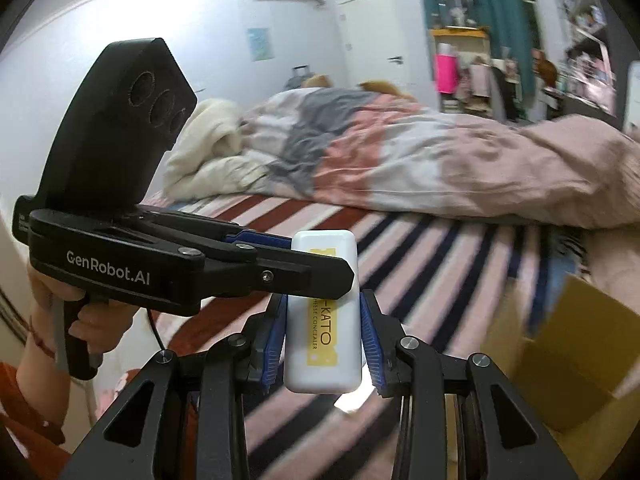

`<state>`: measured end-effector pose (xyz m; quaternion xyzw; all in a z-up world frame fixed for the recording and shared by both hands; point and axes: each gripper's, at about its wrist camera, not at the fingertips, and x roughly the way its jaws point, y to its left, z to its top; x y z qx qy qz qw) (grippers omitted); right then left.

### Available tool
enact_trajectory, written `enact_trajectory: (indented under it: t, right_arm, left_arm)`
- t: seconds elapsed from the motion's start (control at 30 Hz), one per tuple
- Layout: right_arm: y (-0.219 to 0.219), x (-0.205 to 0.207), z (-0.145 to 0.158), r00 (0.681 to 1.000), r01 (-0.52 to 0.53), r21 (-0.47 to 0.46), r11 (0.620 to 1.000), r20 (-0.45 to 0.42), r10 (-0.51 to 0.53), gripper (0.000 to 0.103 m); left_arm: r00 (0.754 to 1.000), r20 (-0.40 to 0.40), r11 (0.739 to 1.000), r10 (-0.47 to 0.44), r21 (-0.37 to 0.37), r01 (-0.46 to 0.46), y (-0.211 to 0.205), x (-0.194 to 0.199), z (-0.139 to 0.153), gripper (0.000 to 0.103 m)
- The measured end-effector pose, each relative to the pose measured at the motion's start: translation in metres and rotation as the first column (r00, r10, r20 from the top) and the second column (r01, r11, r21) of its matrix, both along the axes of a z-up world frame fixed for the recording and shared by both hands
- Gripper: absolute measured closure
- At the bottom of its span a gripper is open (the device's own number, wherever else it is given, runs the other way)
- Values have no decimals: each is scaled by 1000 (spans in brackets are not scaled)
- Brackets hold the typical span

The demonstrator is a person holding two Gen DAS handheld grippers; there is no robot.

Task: Organize rigid objects
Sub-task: 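Lift the white tube into the cardboard box and release it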

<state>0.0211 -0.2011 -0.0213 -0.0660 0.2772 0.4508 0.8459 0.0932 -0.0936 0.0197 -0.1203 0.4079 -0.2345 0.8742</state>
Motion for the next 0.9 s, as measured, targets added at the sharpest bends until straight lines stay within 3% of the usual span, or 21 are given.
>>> enact_trajectory:
  t: [0.2, 0.4, 0.63, 0.77, 0.9]
  right_arm:
    - [-64, 25, -4, 989, 132, -31, 991, -62, -134, 72]
    - [-93, 47, -24, 964, 171, -133, 976, -181, -194, 72]
    - [-97, 52, -35, 948, 157, -224, 962, -239, -211, 72]
    - [-96, 51, -34, 949, 155, -244, 957, -231, -212, 72]
    - [-93, 52, -35, 948, 168, -265, 949, -222, -230, 72]
  left_arm:
    - [989, -71, 989, -133, 56, 137, -74, 37, -10, 69]
    - [967, -184, 974, -178, 109, 200, -113, 53, -32, 69]
    - [960, -214, 966, -178, 149, 212, -122, 53, -39, 68]
    - [965, -201, 966, -168, 161, 202, -118, 49, -36, 54]
    - [976, -158, 976, -150, 134, 172, -99, 40, -24, 53]
